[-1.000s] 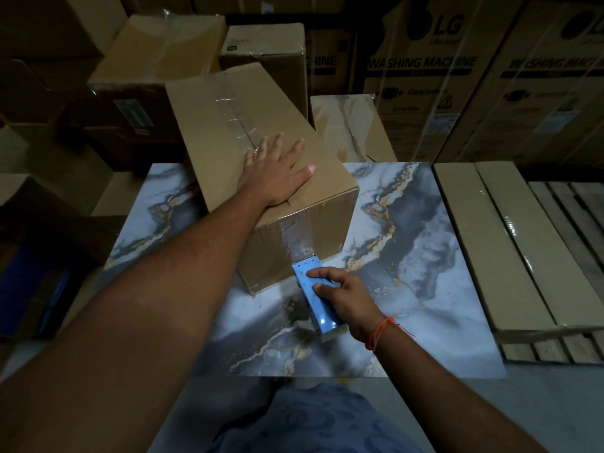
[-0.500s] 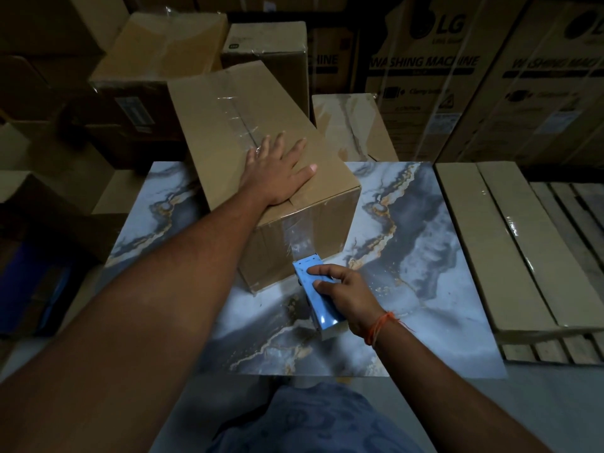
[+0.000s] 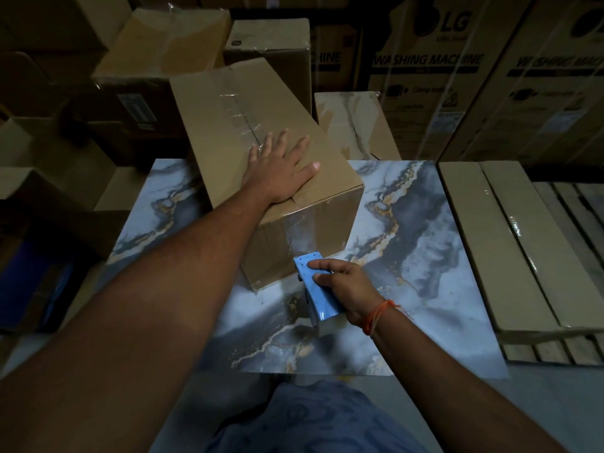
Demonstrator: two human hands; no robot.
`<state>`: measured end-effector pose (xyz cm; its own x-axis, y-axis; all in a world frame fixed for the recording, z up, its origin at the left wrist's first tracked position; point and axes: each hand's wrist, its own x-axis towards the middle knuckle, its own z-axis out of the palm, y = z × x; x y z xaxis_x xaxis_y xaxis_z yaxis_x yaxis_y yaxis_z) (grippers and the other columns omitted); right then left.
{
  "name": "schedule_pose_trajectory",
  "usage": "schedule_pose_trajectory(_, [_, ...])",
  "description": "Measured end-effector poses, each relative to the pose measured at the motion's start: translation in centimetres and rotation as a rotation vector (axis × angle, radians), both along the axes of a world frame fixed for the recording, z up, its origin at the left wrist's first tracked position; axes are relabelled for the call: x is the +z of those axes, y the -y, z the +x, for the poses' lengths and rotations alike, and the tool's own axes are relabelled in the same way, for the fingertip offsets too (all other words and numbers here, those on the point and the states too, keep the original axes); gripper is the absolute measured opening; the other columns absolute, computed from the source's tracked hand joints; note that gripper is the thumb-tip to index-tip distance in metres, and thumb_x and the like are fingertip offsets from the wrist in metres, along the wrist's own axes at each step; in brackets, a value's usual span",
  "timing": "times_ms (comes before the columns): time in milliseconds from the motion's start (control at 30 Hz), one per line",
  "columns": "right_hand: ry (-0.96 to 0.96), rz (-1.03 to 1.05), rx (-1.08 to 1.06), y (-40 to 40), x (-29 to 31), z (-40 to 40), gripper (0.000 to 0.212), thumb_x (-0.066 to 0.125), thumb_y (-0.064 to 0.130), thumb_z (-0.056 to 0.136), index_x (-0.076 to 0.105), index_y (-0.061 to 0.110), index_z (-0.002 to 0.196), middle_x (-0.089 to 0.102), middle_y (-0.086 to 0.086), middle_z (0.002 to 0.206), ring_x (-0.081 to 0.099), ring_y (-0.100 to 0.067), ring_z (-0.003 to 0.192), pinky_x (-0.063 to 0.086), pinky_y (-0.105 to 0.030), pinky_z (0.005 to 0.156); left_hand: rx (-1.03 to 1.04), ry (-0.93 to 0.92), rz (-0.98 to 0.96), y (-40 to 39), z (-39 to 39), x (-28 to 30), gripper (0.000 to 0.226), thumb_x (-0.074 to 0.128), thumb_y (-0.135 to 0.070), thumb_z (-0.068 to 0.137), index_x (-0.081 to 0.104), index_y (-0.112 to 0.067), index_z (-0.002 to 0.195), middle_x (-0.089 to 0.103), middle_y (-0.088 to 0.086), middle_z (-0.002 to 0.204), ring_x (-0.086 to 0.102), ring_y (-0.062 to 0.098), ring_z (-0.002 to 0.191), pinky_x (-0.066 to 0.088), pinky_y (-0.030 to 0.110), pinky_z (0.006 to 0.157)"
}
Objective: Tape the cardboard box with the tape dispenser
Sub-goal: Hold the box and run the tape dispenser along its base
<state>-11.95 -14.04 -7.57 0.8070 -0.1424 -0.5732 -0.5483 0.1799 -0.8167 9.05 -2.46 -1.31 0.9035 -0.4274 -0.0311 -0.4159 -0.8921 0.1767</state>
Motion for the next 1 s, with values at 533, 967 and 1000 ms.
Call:
schedule_pose_trajectory(533, [0.191, -0.707, 0.120, 2.9, -4.3, -5.6, 0.024, 0.065, 0.020, 0.092, 0.073, 0.027, 0.114, 0.074, 0.004, 0.114, 0.067, -0.014, 0.102, 0.054, -0.030, 0.092, 0.007, -0.007, -0.004, 0.4, 0.1, 0.2, 0.074, 0.019, -0.077, 0.094, 0.005, -0.045, 0.160, 0.000, 0.002, 0.174, -0.001, 0.032, 0.159, 0.002, 0.058, 0.125])
schedule_pose_trajectory(967, [0.222, -0.989, 0.215, 4.2, -6.2, -5.9, 0.034, 0.063, 0.022, 0.093, 0.067, 0.024, 0.126, 0.076, -0.003, 0.115, 0.071, -0.026, 0.101, 0.055, -0.034, 0.091, 0.005, -0.004, 0.012, 0.2, -0.1, 0.2, 0.074, 0.019, -0.076, 0.095, 0.004, -0.044, 0.160, -0.001, 0.003, 0.174, -0.001, 0.032, 0.159, 0.004, 0.058, 0.126])
schedule_pose_trajectory(1000, [0.226, -1.032, 0.230, 4.2, -6.4, -5.8, 0.034, 0.063, 0.023, 0.093, 0.067, 0.025, 0.127, 0.077, -0.004, 0.113, 0.071, -0.027, 0.099, 0.054, -0.034, 0.089, 0.005, -0.002, 0.012, 0.2, -0.1, 0.1, 0.074, 0.019, -0.076, 0.095, 0.005, -0.044, 0.160, -0.001, 0.003, 0.174, -0.001, 0.032, 0.159, 0.004, 0.058, 0.126])
